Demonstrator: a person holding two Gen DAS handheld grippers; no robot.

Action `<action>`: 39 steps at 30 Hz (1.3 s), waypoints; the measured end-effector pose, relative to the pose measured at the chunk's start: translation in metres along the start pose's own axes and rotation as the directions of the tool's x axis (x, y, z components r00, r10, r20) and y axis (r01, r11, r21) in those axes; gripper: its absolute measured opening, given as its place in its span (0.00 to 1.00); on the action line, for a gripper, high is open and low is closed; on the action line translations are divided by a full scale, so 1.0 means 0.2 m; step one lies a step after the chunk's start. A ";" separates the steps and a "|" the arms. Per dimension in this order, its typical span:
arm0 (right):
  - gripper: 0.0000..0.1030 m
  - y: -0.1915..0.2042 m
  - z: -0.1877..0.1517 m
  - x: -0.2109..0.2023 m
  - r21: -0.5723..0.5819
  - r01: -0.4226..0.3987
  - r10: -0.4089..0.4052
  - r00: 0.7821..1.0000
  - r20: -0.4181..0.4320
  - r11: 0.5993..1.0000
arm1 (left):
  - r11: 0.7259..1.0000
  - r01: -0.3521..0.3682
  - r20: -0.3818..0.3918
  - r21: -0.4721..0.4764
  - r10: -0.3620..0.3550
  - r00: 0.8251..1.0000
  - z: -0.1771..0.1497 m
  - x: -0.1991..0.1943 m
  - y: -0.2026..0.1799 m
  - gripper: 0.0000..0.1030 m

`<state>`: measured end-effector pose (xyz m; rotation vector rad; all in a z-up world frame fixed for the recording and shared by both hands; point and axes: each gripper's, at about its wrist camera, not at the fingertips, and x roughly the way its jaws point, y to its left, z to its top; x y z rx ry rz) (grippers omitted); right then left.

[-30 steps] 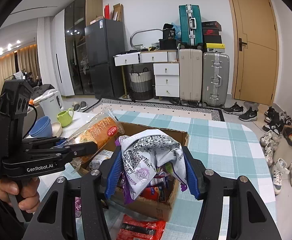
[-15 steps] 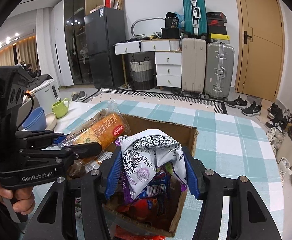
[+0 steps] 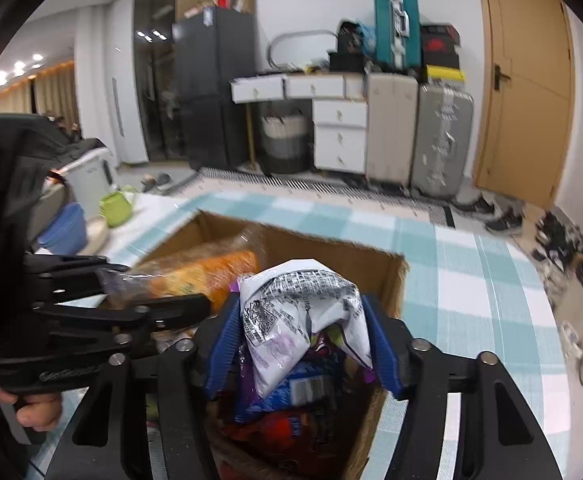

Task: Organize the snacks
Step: 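Open both tools to drop the bread roll and chip bag into the box, then move both tools back toward the purple candy bag and red pack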

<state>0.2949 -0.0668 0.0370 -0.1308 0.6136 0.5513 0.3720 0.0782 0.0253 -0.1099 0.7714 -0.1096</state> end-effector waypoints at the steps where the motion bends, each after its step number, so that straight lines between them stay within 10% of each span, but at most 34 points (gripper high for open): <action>1: 0.67 0.01 0.00 -0.02 -0.007 0.004 -0.004 1.000 0.014 1.000 | 1.000 0.008 0.003 -0.008 -0.008 1.000 0.00 -0.01 0.01 0.29; 5: 0.71 0.01 0.01 -0.12 -0.004 0.017 -0.017 0.999 0.038 1.000 | 1.000 0.008 0.024 -0.029 -0.007 1.000 -0.01 -0.07 0.03 0.38; 10: 0.88 -0.01 -0.02 -0.25 0.021 0.034 -0.035 0.998 0.060 0.999 | 0.999 -0.019 0.061 -0.037 0.022 0.998 -0.03 -0.24 0.01 0.81; 16: 0.99 -0.04 -0.10 -0.40 0.076 0.045 -0.049 0.998 0.044 0.996 | 0.997 -0.059 0.096 -0.052 0.063 0.993 -0.12 -0.47 -0.01 1.00; 39: 1.00 0.05 -0.51 -0.37 0.135 0.083 -0.060 0.985 -0.163 0.987 | 0.986 -0.107 0.021 -0.124 0.111 0.994 -0.64 -0.62 0.03 0.99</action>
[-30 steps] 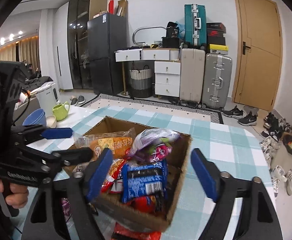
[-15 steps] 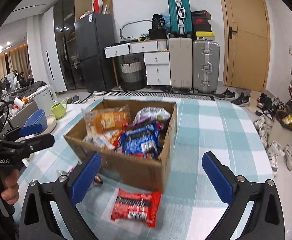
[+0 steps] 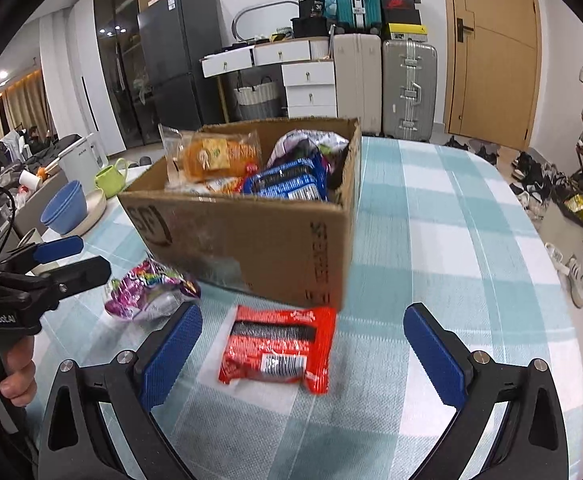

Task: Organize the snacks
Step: 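Move both tools back toward the purple candy bag and red pack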

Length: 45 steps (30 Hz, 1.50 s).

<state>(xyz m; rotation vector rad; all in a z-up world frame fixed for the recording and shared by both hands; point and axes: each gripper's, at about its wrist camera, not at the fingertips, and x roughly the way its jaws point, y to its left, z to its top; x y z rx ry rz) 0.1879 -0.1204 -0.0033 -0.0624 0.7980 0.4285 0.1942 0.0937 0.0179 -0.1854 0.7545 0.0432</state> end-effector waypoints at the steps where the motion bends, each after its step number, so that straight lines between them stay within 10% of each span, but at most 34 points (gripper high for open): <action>1: 1.00 0.00 -0.01 0.01 0.002 0.001 0.000 1.000 -0.006 1.000 | 1.000 0.002 -0.009 0.001 -0.002 1.000 0.00 0.02 -0.01 0.99; 45: 0.99 0.07 -0.16 0.35 -0.058 0.006 -0.017 0.980 -0.197 0.998 | 0.995 0.070 -0.196 0.075 -0.055 0.979 -0.14 0.40 -0.09 0.97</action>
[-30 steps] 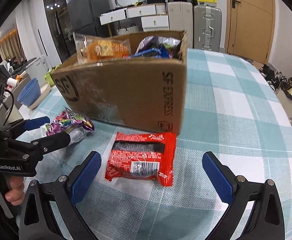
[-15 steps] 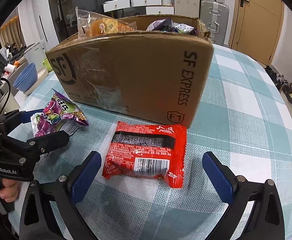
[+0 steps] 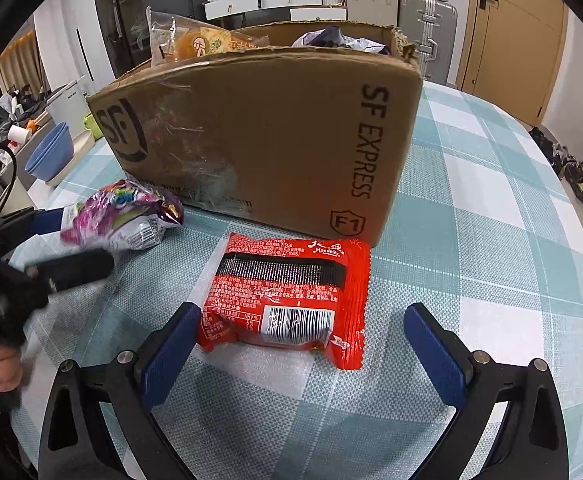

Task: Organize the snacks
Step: 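Move both tools back toward the purple candy bag and red pack, then grasp the red snack pack with the right tool while the left tool grasps the purple candy bag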

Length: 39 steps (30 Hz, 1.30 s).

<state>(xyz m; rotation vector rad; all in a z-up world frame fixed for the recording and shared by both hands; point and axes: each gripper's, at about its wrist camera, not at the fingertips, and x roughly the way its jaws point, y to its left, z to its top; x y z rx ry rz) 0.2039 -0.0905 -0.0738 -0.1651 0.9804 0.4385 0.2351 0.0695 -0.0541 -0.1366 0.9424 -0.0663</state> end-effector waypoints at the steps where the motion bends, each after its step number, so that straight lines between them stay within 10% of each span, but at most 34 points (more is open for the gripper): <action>1: 0.99 0.00 0.00 0.00 0.000 0.000 0.000 1.000 0.000 1.000 | 0.999 0.020 0.014 -0.031 -0.020 1.000 0.01 -0.01 0.02 0.97; 19: 0.99 -0.01 0.00 -0.04 0.008 -0.020 0.020 1.000 0.013 1.000 | 0.992 0.064 0.063 -0.108 -0.057 0.996 0.00 0.01 0.04 0.75; 29: 0.51 0.02 -0.01 -0.11 -0.019 -0.030 0.031 0.999 0.045 0.999 | 0.998 0.039 0.061 -0.055 -0.036 0.997 -0.01 0.01 -0.05 0.69; 39: 0.45 0.02 -0.02 -0.16 -0.024 -0.030 0.032 0.997 0.072 0.999 | 0.993 0.085 0.042 -0.079 -0.081 0.996 -0.01 -0.01 -0.03 0.77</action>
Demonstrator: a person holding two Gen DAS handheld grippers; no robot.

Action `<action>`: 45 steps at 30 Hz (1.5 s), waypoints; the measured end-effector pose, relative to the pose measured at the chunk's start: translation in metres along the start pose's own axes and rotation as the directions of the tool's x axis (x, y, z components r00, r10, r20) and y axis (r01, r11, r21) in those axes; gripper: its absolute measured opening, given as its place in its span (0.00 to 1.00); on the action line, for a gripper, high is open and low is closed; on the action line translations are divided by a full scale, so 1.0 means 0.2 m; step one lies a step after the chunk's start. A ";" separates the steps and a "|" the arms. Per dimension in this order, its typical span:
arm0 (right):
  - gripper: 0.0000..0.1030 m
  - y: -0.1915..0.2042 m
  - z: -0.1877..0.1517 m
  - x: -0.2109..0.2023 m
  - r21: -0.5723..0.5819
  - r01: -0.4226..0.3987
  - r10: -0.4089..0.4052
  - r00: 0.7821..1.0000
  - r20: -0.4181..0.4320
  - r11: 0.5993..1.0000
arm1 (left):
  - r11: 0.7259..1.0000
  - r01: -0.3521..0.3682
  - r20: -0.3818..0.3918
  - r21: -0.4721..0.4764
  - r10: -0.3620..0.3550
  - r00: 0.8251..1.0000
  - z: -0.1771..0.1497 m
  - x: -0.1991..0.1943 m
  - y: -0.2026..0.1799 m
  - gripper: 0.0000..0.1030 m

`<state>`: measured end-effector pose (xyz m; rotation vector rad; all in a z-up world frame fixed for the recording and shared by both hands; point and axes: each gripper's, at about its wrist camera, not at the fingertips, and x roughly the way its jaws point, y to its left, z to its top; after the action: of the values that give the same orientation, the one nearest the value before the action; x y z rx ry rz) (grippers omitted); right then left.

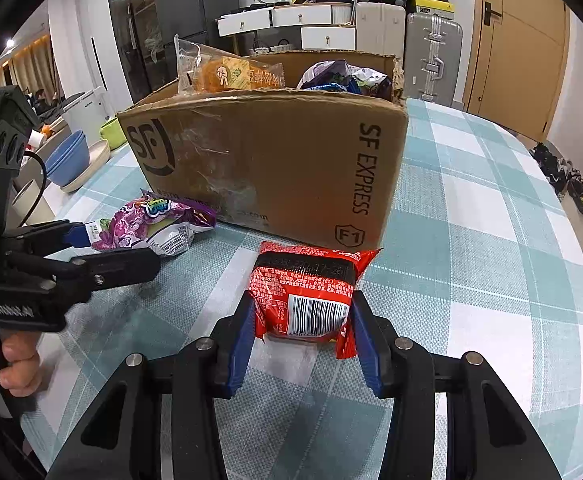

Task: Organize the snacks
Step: 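Grasp the red snack pack with the right tool while the left tool grasps the purple candy bag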

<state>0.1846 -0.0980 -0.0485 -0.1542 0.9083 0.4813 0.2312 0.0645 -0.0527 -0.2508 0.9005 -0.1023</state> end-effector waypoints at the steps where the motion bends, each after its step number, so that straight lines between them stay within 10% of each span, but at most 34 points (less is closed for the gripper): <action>1: 0.45 0.00 0.00 0.00 0.000 -0.001 0.001 1.000 0.000 1.000 | 1.000 0.014 -0.007 -0.006 -0.014 1.000 0.00 0.00 0.01 0.77; 12: 0.45 -0.02 -0.01 0.00 0.010 -0.004 0.004 1.000 0.008 1.000 | 0.987 0.129 -0.013 -0.094 -0.131 0.991 0.06 -0.11 0.13 0.77; 32: 0.45 -0.05 -0.02 -0.07 0.023 -0.016 0.015 0.999 0.037 1.000 | 0.999 0.023 -0.081 -0.032 -0.026 0.996 0.11 0.04 0.10 0.77; 37: 0.45 -0.06 -0.02 -0.09 0.031 -0.020 0.019 0.999 0.046 0.999 | 0.999 -0.026 -0.098 0.038 0.030 0.995 0.07 0.08 0.04 0.49; 45: 0.45 -0.04 -0.02 -0.15 0.026 -0.028 0.026 0.996 0.082 0.999 | 0.998 -0.019 -0.016 0.054 0.019 1.000 0.00 -0.03 0.01 0.43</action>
<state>0.1694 -0.1166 -0.0283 -0.0972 0.8374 0.4967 0.2284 0.0677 -0.0485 -0.1916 0.9153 -0.1110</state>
